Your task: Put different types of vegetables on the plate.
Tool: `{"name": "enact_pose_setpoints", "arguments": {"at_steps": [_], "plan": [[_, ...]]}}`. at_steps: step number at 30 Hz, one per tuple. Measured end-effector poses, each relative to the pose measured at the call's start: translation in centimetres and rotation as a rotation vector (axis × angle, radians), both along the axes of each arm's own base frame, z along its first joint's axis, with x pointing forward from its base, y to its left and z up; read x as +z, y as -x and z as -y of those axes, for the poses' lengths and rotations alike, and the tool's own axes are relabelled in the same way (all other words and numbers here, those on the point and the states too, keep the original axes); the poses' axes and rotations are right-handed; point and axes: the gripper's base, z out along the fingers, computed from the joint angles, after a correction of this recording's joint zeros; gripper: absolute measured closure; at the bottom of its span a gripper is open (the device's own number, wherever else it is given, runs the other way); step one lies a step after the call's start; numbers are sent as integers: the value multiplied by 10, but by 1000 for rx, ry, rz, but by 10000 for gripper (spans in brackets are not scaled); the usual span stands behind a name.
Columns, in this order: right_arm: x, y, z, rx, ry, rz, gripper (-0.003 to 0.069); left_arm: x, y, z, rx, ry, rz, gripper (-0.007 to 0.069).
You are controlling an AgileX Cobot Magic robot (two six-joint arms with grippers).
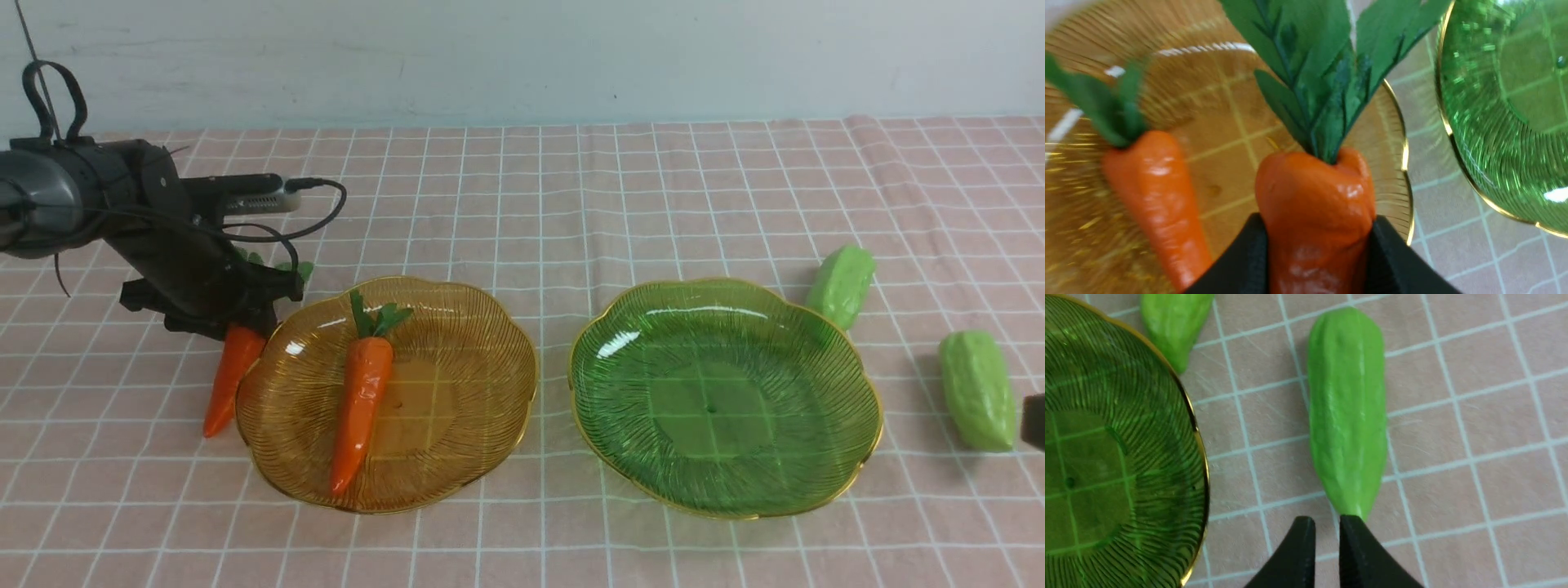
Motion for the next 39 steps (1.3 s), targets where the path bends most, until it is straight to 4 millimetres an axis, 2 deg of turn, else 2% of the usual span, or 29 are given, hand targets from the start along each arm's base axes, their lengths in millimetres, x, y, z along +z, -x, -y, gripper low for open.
{"name": "enact_pose_setpoints", "arguments": {"at_steps": [4, 10, 14, 15, 21, 23, 25, 27, 28, 31, 33, 35, 37, 38, 39], "plan": [[-23, -17, 1, 9, -6, -10, 412, -26, -5, 13, -22, -20, -62, 399], [-48, -44, 7, 13, 15, -43, 162, -52, -11, 15, -12, -63, -124, 359], [-62, -59, 10, 11, 29, -77, 66, -62, -13, 11, 13, -111, -151, 305], [-68, -62, 11, 11, 32, -91, 55, -65, -14, 10, 30, -128, -156, 265], [-95, -77, 14, 11, 32, -169, 34, -66, -14, 7, 68, -156, -167, 153], [-101, -79, 14, 10, 25, -189, 56, -66, -14, 7, 69, -158, -169, 129], [-105, -81, 13, 12, 18, -204, 123, -66, -14, 7, 70, -160, -176, 120], [-104, -82, 14, 25, 18, -216, 254, -65, -13, 7, 70, -160, -173, 134], [-102, -84, 14, 26, 18, -215, 265, -63, -13, 6, 69, -164, -170, 153], [-92, -86, 16, 26, 14, -231, 249, -52, -11, 2, 62, -190, -134, 256], [-72, -90, 17, 3, -7, -224, 246, -39, -8, -2, 56, -206, -92, 341], [-54, -90, 15, -12, -33, -213, 246, -23, -4, -6, 52, -226, -43, 466], [-28, -88, 5, -1, -78, -183, 246, -5, 1, -11, 54, -239, 8, 555], [-12, -88, -8, 36, -99, -145, 246, 3, 4, -13, 56, -246, 34, 581], [-5, -87, -18, 64, -112, -124, 246, 14, 8, -16, 59, -247, 63, 601]]}}
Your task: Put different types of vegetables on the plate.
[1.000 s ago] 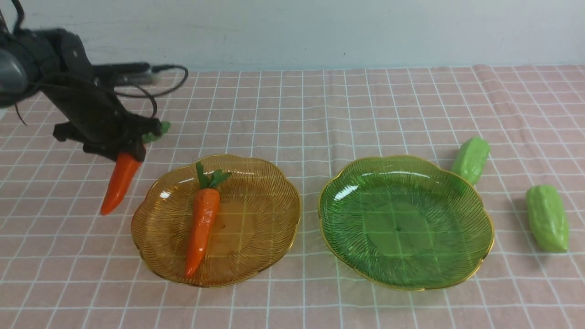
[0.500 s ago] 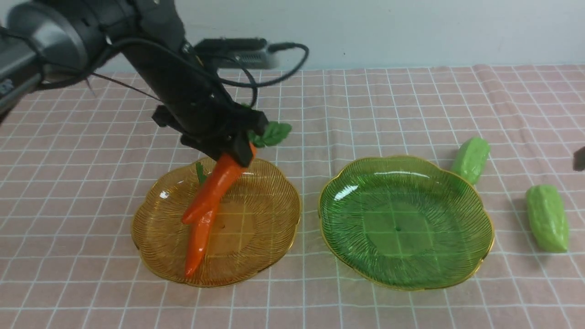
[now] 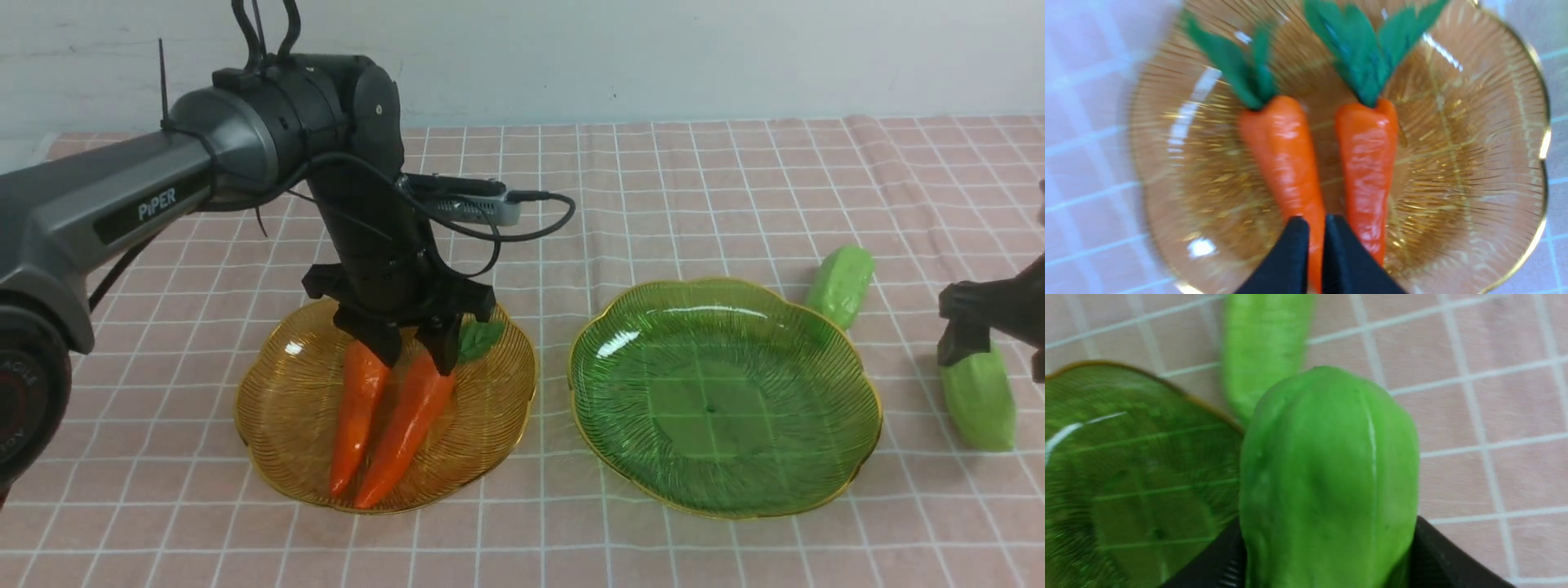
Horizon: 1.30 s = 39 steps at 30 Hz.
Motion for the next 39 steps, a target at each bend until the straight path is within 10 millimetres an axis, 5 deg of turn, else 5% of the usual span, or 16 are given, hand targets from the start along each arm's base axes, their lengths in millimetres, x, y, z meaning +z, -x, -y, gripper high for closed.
{"name": "enact_pose_setpoints", "arguments": {"at_steps": [5, 11, 16, 19, 26, 31, 39], "plan": [[13, 2, -53, 140, -39, 60, 246, 38, 18, -8, 17, 19, 91, 627], [-4, -1, -108, 254, -61, 76, 246, 68, 36, -15, 32, 49, 161, 628], [-26, -3, -134, 290, -82, 38, 210, 86, 50, -20, 33, 62, 202, 628], [-34, -5, -138, 291, -81, 21, 127, 95, 57, -23, 33, 71, 226, 628], [-12, -22, -118, 273, 8, 94, 22, 107, 66, -26, 34, 77, 259, 628], [9, -47, -75, 133, 27, 174, 15, 116, 74, -29, 34, 86, 287, 628], [-24, -80, -24, -57, 8, 118, 16, 135, 91, -36, 35, 106, 341, 628]]}}
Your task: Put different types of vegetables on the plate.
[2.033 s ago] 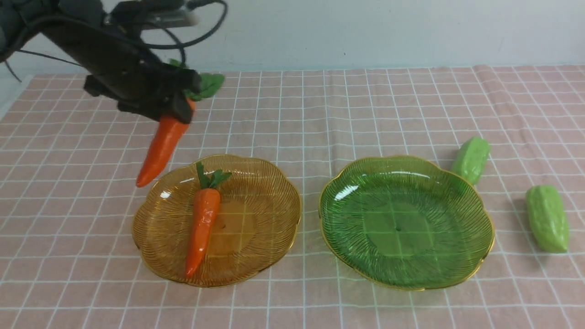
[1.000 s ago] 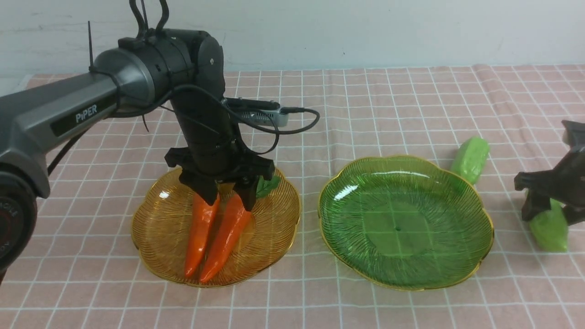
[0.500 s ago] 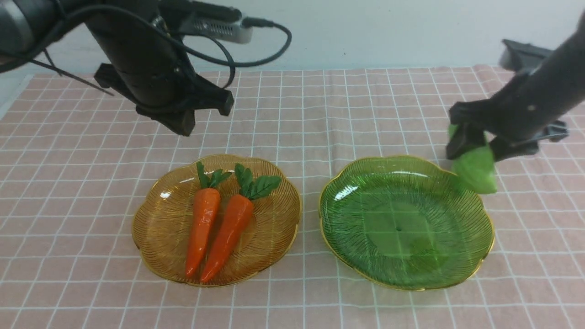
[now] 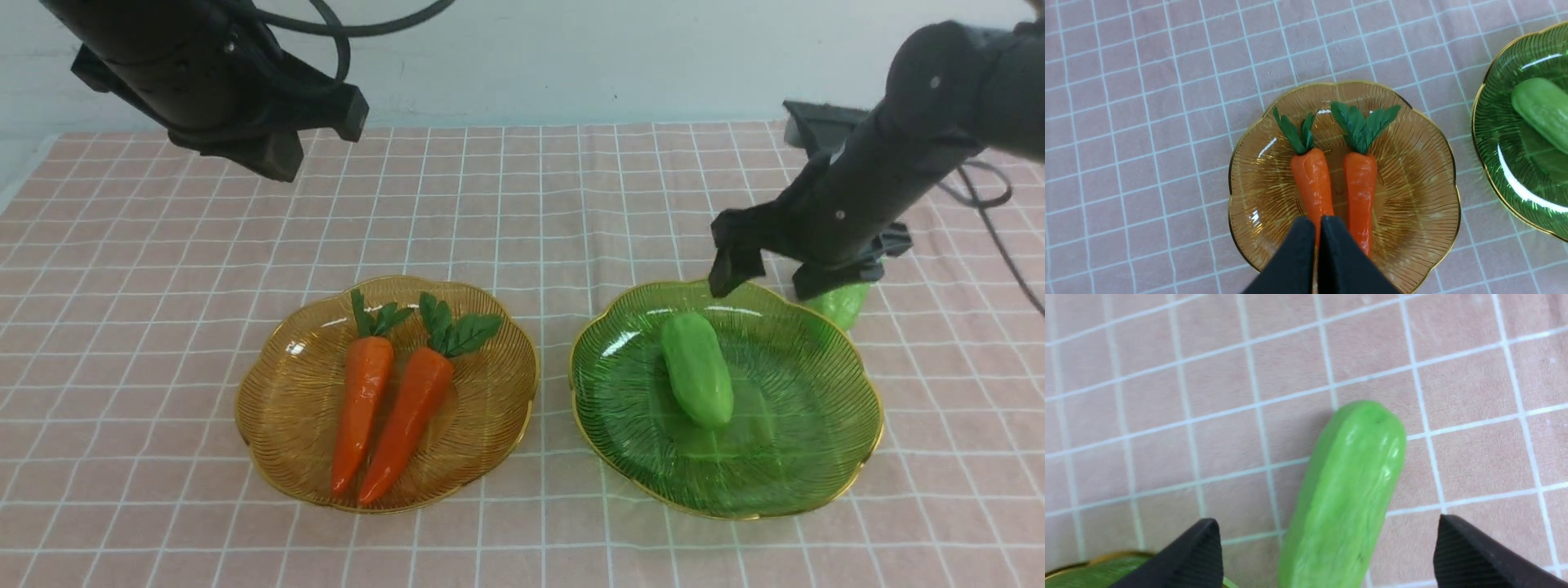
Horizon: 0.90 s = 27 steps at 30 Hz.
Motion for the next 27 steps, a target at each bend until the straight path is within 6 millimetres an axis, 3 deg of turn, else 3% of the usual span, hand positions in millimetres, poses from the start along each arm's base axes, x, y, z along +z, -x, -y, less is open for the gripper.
{"name": "enact_pose_setpoints", "arguments": {"at_steps": [7, 12, 14, 16, 17, 20, 27], "plan": [[-48, -17, 0, -30, -27, -87, 16, 14, 15, -5, 0, 16, 46, 628], [-70, -20, 0, -39, -28, -132, 32, 20, 22, -8, 1, 22, 64, 628], [-75, -20, 0, -41, -35, -143, 71, 23, 25, -9, 1, 25, 73, 628], [-77, -22, 0, -44, -41, -142, 176, 26, 28, -10, 1, 29, 83, 628], [-74, -24, 0, -44, -40, -126, 269, 28, 31, -11, 1, 31, 89, 628], [-56, -30, 4, -47, -34, -72, 249, 33, 37, -13, 1, 36, 107, 628], [34, -22, 9, 0, -12, 67, 249, 46, 56, -21, 4, 47, 156, 628]]}}
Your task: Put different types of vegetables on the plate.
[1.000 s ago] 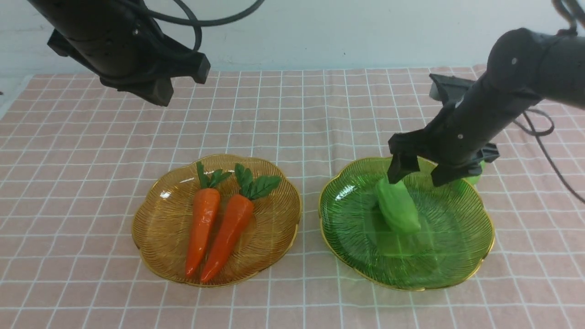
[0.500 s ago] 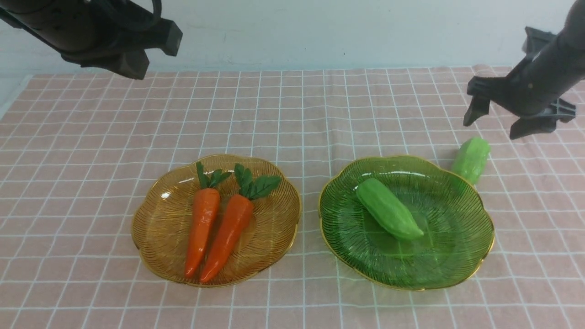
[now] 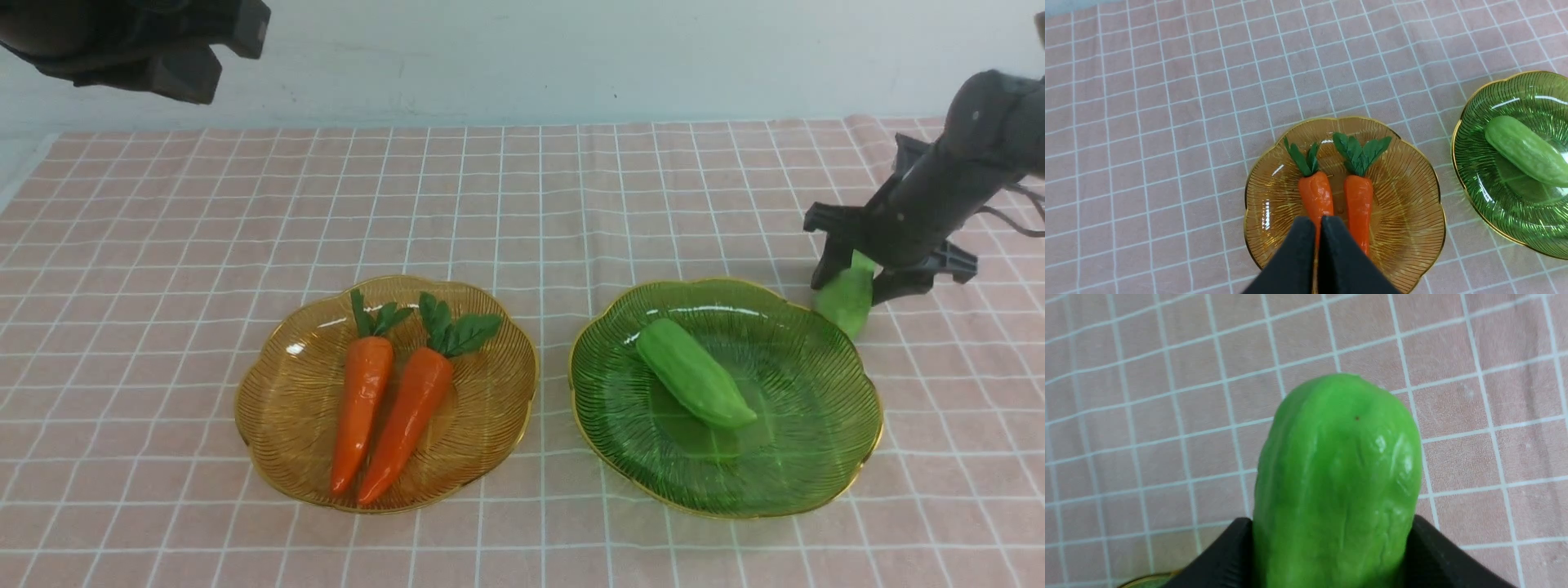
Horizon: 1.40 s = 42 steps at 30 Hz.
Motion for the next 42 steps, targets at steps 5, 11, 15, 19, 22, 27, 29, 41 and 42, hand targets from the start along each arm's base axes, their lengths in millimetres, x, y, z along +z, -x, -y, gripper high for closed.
{"name": "enact_pose_setpoints", "arguments": {"at_steps": [5, 11, 15, 19, 22, 27, 29, 41, 42], "plan": [[61, 28, -14, 94, 17, 55, 249, 0, 23, -10, 21, 4, 13, 628], [53, 42, -41, 179, 17, 0, 249, -19, 66, -30, 75, -7, 1, 628], [19, 53, -67, 264, 29, -115, 249, -39, 98, -41, 102, 12, -17, 628], [-13, 68, -86, 325, 60, -227, 249, -57, 126, -51, 121, 33, -15, 628], [-25, 75, -90, 344, 77, -272, 246, -75, 151, -60, 138, 58, -1, 628], [-30, 77, -92, 350, 87, -287, 185, -92, 168, -66, 143, 81, 29, 628], [-30, 77, -91, 351, 90, -285, 141, -97, 173, -68, 147, 94, 41, 628], [53, 109, -84, 371, 110, -70, 272, -100, 176, -69, 152, 118, 62, 628], [66, 115, -82, 369, 109, -36, 304, -100, 176, -69, 152, 119, 67, 628]]}}
